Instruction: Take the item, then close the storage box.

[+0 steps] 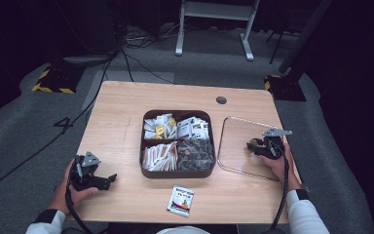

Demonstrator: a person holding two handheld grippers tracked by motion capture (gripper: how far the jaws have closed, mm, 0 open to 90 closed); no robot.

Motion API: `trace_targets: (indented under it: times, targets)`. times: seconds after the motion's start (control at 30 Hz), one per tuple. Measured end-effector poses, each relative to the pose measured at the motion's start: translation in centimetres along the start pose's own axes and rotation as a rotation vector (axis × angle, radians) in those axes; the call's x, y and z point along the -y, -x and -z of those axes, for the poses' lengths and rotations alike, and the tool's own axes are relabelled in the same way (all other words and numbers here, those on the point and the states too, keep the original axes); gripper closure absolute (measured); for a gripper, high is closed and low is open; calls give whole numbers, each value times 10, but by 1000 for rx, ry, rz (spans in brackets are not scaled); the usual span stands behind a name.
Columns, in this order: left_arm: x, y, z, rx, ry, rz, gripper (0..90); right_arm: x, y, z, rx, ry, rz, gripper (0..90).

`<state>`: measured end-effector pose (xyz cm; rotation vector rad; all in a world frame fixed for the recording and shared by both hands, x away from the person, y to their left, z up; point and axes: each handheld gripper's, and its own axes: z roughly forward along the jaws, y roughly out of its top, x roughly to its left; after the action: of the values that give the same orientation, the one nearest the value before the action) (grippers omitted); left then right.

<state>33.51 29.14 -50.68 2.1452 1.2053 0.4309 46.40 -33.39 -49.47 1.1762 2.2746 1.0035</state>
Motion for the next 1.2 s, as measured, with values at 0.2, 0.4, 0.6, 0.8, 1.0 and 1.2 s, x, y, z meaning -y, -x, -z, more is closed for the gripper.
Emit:
trace_targets:
  times: [0.2,0.4,0.6,0.8,1.0,1.2]
  targets:
    - [0,0,0,0,0,0,2,0,1,0,-4,4,3,587]
    - [0,0,0,0,-1,-1,2,-3,-2,0,30,-17,6,590]
    - [0,0,0,4,-5,-2,1,-2,4,8,40,15,-22,590]
    - [0,0,0,4,-3,3,2,-6,7,19,51,60,-36,590]
    - [0,0,0,4,-3,1,2,-10,7,24,58,88,-41,591]
    - [0,0,0,2,-3,2,2,-14,2,27,56,98,-27,590]
